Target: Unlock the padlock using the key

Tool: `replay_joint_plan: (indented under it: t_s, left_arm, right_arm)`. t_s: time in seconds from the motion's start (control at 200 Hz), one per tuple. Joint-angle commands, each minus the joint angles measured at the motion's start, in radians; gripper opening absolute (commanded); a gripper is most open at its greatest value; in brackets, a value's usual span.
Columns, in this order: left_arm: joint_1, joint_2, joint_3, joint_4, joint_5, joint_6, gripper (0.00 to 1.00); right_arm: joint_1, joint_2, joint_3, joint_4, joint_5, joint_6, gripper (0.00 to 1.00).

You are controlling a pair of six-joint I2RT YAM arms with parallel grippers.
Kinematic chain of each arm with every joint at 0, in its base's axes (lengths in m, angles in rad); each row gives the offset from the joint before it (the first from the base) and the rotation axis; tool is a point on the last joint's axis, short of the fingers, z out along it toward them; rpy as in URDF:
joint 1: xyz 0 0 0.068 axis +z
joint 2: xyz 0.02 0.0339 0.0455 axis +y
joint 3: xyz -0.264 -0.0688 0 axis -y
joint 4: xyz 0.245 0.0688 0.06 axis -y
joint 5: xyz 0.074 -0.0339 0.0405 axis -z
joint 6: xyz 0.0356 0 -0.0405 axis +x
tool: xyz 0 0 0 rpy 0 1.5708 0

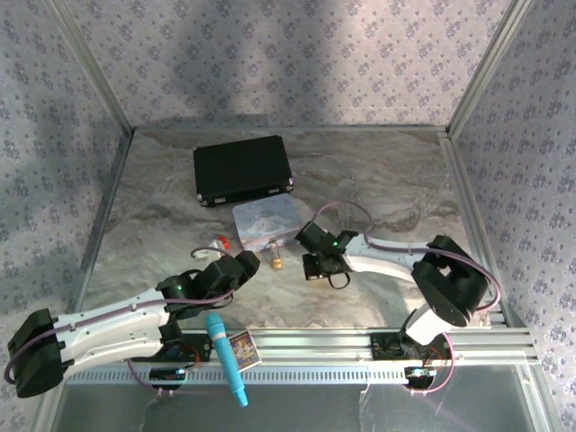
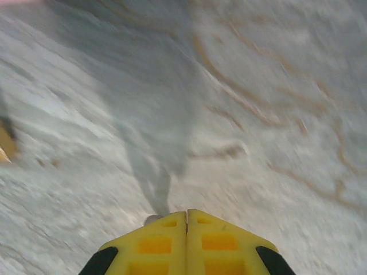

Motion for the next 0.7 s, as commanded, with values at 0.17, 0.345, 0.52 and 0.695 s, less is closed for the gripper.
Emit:
replay_joint_plan:
  t_s: [0.17,0.345,0.52,0.695]
  left_arm:
    - [0.004,0.04,0.02,0.046,0.028,0.012,0.72]
    - [0.003,0.045,0.017,0.05,0.03,0.009,0.72]
    - [0.003,0.043,0.017,0.048,0.031,0.01,0.72]
    - [0.003,0.041,0.01,0.048,0.026,0.005,0.72]
  right_arm:
    - [-0.009,-0.067,-0.069,0.005,-0.028,0.082,0.0]
    - [0.003,-0.1,-0.063,0.01,-0.036,0.066,0.0]
    - [0.04,-0.104,-0.051,-0.041,-0.006,0.085,0.01]
    - [0.032,-0.11,-0.069,-0.051,-0.023,0.089,0.03]
